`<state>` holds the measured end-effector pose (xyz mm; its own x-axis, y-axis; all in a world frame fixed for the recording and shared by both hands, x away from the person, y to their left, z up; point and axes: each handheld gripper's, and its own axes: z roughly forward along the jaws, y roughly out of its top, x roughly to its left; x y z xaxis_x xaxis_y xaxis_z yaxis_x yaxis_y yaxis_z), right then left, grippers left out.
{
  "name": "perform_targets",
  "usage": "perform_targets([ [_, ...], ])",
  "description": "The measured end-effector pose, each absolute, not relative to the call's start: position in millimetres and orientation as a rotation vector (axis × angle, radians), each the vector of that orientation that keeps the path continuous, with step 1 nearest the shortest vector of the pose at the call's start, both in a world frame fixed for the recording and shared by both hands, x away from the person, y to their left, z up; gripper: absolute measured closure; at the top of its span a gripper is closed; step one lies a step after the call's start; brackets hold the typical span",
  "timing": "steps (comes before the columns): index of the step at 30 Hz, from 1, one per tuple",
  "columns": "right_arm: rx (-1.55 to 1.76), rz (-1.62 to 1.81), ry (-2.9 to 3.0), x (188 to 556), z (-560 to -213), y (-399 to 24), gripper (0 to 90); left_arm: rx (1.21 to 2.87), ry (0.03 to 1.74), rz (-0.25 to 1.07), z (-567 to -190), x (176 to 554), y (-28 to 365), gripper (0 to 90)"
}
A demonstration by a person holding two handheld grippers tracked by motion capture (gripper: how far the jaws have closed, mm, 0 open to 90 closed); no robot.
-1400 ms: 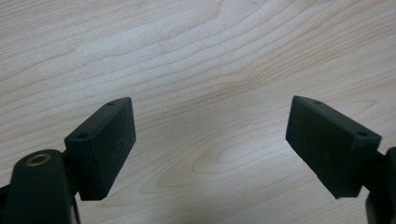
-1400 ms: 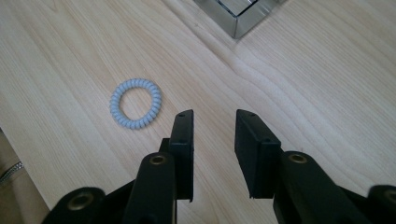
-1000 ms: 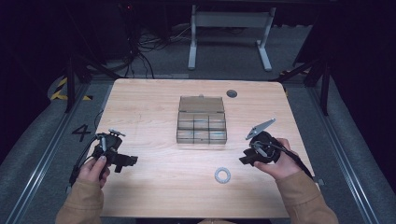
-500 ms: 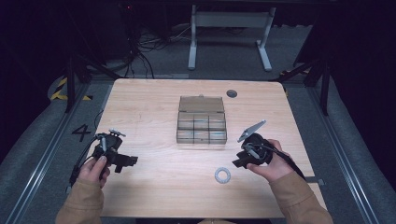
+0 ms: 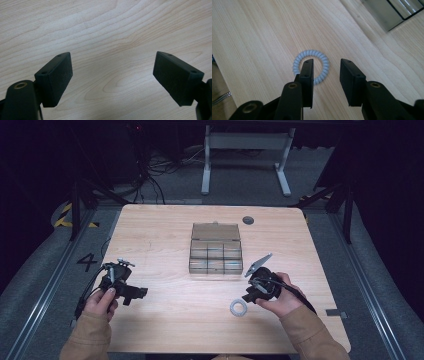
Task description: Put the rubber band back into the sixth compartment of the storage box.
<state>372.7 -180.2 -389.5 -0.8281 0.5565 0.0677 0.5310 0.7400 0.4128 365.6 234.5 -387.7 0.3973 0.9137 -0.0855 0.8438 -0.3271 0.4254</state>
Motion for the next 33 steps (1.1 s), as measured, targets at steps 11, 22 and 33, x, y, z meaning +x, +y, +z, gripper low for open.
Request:
perform_targets([
  [11, 0.896, 0.600, 2.909, 376.6, -409.2, -168.5, 69.0, 2.263, 1.510, 0.230, -387.7, 366.1, 235.0, 16.6],
  [22, 0.898, 0.532, 2.916, 381.7, -426.5, -164.1, 72.7, 2.255, 1.513, 0.224, -388.1, 366.2, 235.4, 16.6],
  [33, 0.880, 0.476, 2.901, 380.4, -431.2, -160.1, 76.8, 2.259, 1.511, 0.223, -387.7, 366.2, 235.5, 16.6],
])
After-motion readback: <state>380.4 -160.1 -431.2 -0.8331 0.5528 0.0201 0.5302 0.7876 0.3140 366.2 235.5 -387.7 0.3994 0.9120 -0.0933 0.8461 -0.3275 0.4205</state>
